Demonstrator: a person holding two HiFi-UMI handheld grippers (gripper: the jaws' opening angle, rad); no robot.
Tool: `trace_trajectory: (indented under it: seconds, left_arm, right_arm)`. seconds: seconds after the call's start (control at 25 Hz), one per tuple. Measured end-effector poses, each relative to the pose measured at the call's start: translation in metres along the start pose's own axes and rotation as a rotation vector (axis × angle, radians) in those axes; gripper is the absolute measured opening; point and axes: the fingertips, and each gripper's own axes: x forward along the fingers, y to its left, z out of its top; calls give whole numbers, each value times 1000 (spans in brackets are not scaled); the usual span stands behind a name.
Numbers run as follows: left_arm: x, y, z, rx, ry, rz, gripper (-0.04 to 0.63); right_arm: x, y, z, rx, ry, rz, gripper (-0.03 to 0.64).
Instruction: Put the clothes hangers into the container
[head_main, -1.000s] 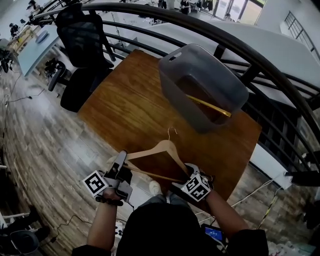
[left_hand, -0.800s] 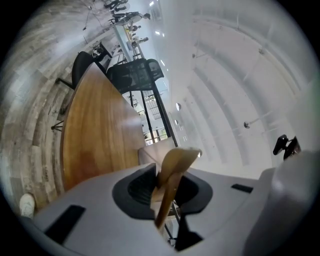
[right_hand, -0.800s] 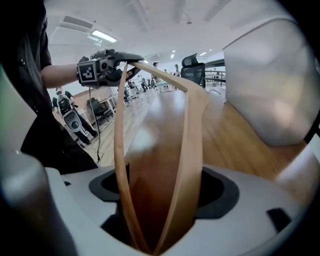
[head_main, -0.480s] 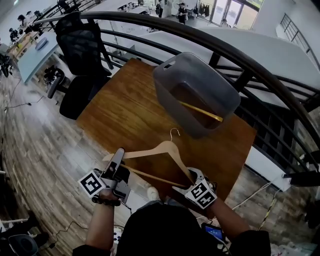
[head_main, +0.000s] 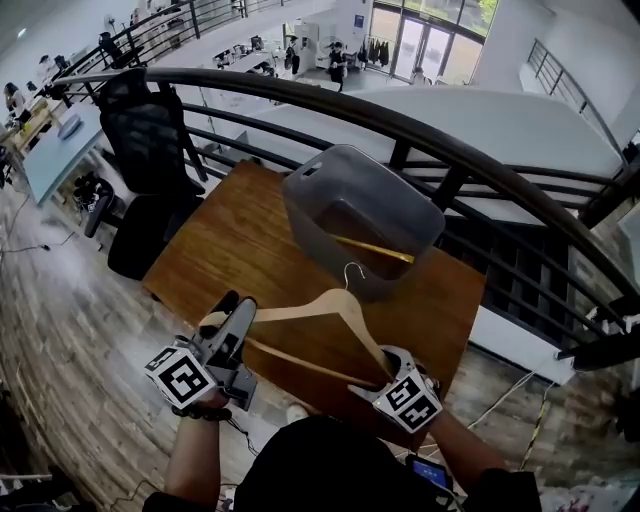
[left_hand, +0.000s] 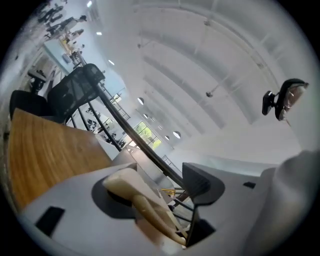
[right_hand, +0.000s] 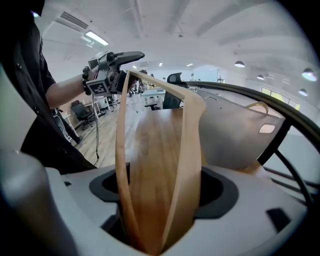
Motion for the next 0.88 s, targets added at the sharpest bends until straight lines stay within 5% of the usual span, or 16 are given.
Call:
trace_trajectory:
  seconds: [0.4, 0.6, 0.88]
  left_arm:
    - [-11, -37, -4, 175, 72, -82, 308]
    - [-12, -47, -1, 171, 59, -128, 314]
    - [1, -38, -5, 292, 127, -87, 314]
  right_arm:
    - [-27, 14, 37, 79, -88, 19, 388]
    - [-40, -9, 56, 67, -103, -61, 388]
    - [-68, -91, 84, -35, -52, -216, 388]
